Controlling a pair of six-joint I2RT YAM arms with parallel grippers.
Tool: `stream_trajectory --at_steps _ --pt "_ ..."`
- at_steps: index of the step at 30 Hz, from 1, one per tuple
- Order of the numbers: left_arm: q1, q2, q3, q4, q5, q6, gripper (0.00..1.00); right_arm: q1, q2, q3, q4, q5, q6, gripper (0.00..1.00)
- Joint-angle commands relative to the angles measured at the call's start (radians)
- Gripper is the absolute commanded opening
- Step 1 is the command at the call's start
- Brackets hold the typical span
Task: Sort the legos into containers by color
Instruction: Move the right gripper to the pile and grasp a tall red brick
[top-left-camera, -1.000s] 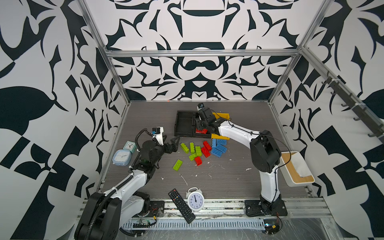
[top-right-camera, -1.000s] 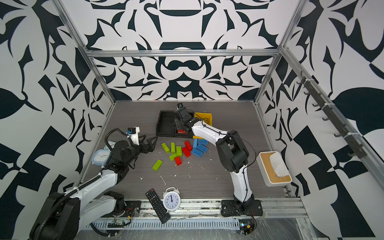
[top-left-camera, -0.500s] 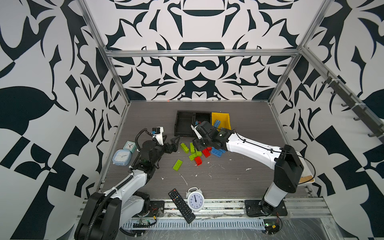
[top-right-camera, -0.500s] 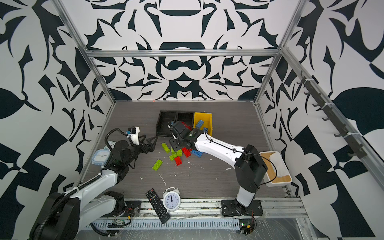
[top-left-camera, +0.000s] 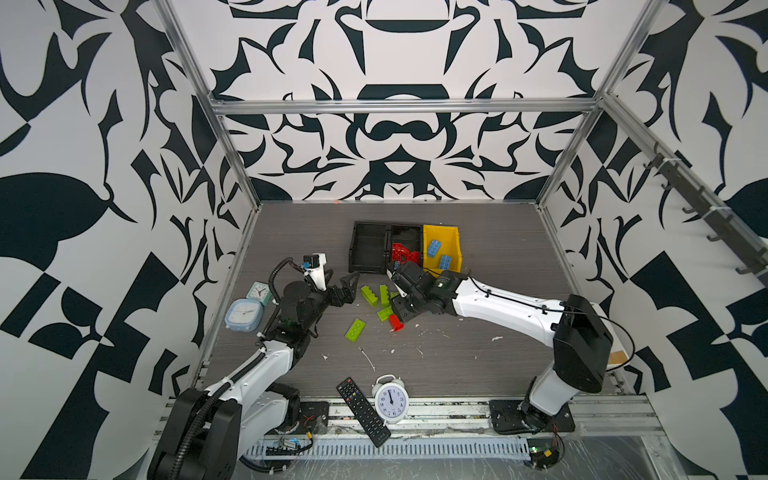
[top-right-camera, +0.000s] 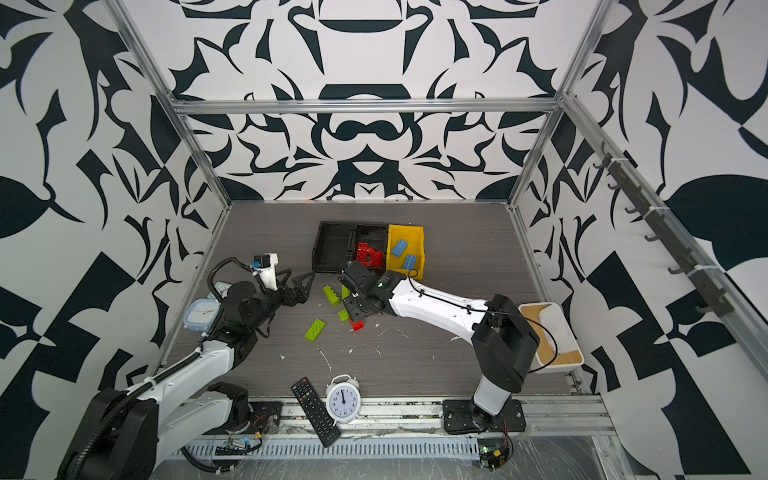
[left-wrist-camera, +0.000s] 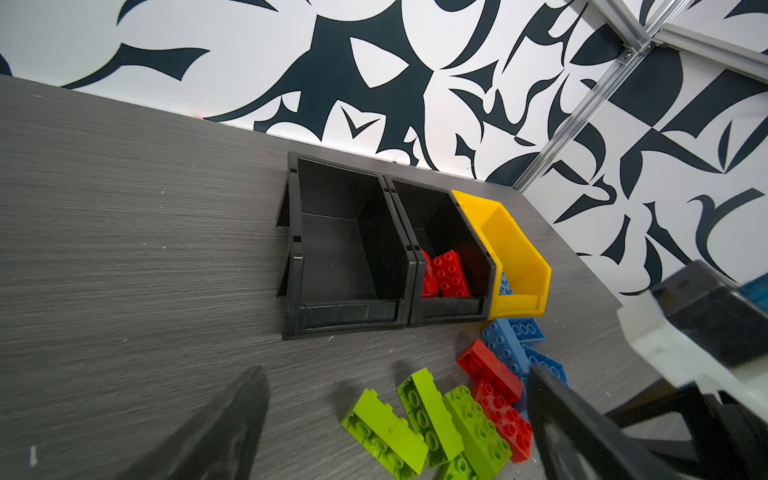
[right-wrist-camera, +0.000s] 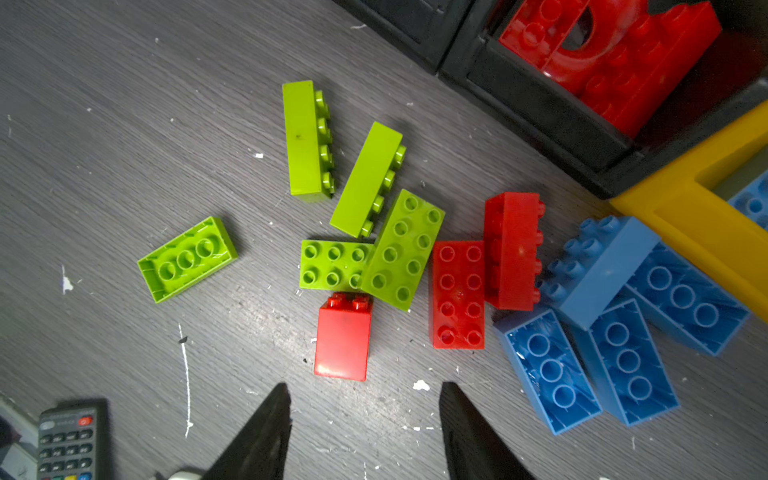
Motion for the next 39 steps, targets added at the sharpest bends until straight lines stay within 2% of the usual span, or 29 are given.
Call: stream_trajectory --at_steps 1,25,31,39 --pt "-0.002 -0.005 -0.012 0.019 -0.005 -0.014 0.99 0.016 0.015 0.000 0.001 -0.007 0.017 0.60" --pt "-0.002 -0.027 -0.021 0.008 -0.038 -0.014 0.99 0.045 0.168 0.022 0.000 0.015 0.026 0.61" --pt "-0.002 -0.029 -0.021 0.008 -0.041 -0.015 0.99 0.045 0.202 0.027 0.011 0.015 0.020 0.57" --pt "-0.002 -0.029 -0.023 0.007 -0.041 -0.014 0.99 0.045 0.214 0.027 0.022 0.026 0.020 0.47"
